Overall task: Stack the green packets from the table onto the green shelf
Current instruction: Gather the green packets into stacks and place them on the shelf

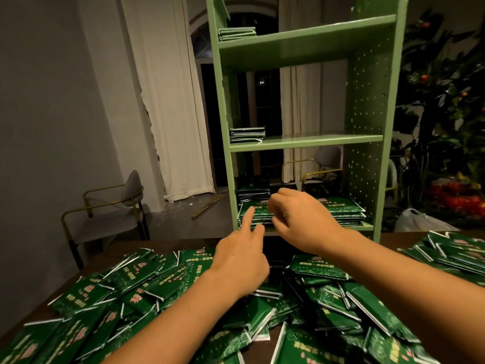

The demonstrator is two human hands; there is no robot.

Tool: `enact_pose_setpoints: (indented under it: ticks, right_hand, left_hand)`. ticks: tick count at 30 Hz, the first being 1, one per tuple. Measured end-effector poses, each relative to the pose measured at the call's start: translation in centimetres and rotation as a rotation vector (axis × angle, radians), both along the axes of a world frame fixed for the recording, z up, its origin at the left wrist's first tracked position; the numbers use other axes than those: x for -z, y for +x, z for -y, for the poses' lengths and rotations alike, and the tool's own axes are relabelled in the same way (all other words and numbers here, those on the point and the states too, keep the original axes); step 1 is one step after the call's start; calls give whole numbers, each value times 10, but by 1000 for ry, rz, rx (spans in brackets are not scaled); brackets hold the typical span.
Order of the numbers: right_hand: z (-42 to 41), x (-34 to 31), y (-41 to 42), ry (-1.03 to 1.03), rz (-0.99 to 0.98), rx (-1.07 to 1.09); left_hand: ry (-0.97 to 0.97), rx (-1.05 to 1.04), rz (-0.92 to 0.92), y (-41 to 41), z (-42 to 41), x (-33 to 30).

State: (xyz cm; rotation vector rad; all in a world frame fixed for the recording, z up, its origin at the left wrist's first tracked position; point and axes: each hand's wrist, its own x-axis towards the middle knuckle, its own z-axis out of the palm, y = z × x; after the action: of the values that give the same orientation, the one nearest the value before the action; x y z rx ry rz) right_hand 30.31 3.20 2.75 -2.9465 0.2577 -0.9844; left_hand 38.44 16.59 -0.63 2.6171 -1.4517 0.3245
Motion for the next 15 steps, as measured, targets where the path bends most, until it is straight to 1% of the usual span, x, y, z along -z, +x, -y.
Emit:
enact_pose_setpoints:
  ticks: [4, 8, 12, 15]
  right_hand:
    - [-4, 4, -37, 35, -63, 1]
    - [-11, 18, -76, 92, -172, 35]
    - [-20, 31, -107, 186, -394, 45]
    - [-29, 49, -126, 206, -609, 91]
  left_hand:
    - [1, 11, -7, -22, -18, -4]
    - [1, 36, -24, -47, -37, 7]
    - [0, 82, -34, -66, -47, 27]
    - [-47, 123, -64, -79, -50, 51]
